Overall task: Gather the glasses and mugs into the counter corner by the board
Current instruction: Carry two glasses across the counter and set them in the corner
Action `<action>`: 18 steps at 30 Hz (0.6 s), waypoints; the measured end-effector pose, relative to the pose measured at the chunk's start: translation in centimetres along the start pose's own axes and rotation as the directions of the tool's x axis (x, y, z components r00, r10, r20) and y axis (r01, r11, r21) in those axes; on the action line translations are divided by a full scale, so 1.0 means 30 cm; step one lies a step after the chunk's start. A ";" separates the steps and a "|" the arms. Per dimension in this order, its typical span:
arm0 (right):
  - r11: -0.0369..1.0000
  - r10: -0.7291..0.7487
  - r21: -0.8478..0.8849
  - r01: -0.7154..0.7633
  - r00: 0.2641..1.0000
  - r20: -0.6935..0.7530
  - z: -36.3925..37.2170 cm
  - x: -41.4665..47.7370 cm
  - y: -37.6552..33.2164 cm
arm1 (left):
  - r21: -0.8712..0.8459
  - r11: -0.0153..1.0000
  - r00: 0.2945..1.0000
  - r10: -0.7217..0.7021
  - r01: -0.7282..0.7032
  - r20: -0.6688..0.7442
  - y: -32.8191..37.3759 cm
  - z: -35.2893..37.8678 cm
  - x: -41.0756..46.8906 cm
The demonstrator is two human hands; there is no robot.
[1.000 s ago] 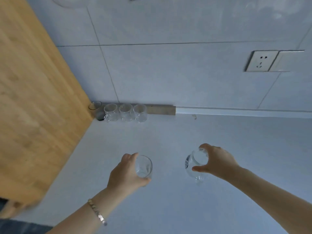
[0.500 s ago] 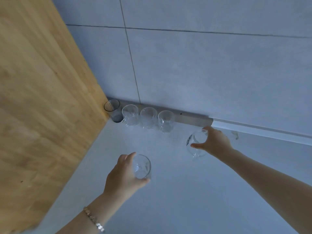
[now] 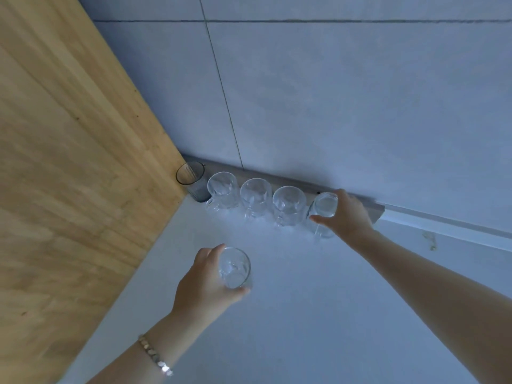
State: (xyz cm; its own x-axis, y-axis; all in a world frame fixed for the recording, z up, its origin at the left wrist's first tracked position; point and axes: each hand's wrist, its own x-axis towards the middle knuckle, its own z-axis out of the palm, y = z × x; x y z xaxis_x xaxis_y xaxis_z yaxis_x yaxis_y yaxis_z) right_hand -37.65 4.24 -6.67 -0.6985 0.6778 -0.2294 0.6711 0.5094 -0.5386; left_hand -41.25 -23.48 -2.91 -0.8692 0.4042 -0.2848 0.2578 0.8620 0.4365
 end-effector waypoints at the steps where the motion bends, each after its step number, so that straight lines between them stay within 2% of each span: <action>1: 1.000 0.000 0.029 0.000 1.000 -0.008 0.009 -0.003 0.002 | -0.005 1.000 1.000 -0.006 0.006 -0.001 -0.006 -0.001 -0.002; 5: 0.998 0.058 0.016 -0.058 0.998 0.004 0.023 -0.054 0.006 | -0.016 1.000 1.000 -0.011 0.010 -0.002 -0.044 -0.018 -0.019; 9: 0.979 0.130 -0.165 -0.118 0.990 0.063 0.008 -0.156 0.026 | -0.034 0.999 0.999 -0.033 0.034 0.019 -0.113 -0.049 -0.010; 13: 0.926 0.181 -0.364 -0.097 0.962 0.204 0.011 -0.283 0.026 | -0.033 0.999 0.999 -0.016 0.017 0.028 -0.209 -0.106 0.074; 15: 0.922 0.182 -0.378 -0.078 0.951 0.248 0.035 -0.343 0.014 | -0.033 0.999 1.000 -0.007 0.008 0.013 -0.250 -0.150 0.146; 18: 0.924 0.204 -0.369 -0.106 0.950 0.238 0.070 -0.435 -0.034 | -0.026 0.999 0.999 -0.037 0.037 -0.008 -0.310 -0.216 0.280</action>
State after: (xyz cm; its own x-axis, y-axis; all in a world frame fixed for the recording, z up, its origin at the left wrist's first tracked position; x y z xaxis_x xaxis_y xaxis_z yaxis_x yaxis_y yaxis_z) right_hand -29.75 -6.24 -4.82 -0.5858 0.6211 -0.5206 0.7851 0.5944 -0.1743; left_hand -53.70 -30.08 -3.83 -0.8817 0.3695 -0.2934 0.2146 0.8679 0.4481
